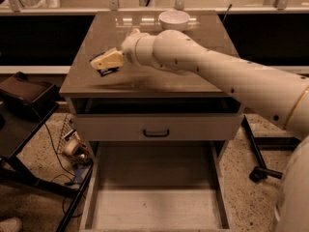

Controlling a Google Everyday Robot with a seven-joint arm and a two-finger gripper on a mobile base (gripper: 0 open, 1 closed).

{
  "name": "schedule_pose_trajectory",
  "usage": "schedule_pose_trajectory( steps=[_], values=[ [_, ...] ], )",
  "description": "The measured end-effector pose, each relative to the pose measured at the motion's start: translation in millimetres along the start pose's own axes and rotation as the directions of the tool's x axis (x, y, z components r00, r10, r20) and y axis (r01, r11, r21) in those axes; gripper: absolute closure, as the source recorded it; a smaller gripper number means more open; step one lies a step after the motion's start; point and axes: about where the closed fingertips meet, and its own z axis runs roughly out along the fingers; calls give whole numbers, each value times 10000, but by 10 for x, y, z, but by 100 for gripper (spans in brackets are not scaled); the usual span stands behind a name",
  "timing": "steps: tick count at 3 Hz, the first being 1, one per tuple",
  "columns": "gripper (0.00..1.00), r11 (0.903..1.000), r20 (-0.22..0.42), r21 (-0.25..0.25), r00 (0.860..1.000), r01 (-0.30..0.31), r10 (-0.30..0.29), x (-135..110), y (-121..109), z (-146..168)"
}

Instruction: Place rxbar blueberry into middle drawer

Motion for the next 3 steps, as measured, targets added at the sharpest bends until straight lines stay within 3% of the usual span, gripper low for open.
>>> schedule_pose_trajectory(
  steps=[1, 3],
  values=[
    [0, 9990, 27, -318, 9995, -308, 309, -106, 121, 163],
    [0, 10000, -1143, -69, 9934, -42, 34, 113, 260, 466]
  ],
)
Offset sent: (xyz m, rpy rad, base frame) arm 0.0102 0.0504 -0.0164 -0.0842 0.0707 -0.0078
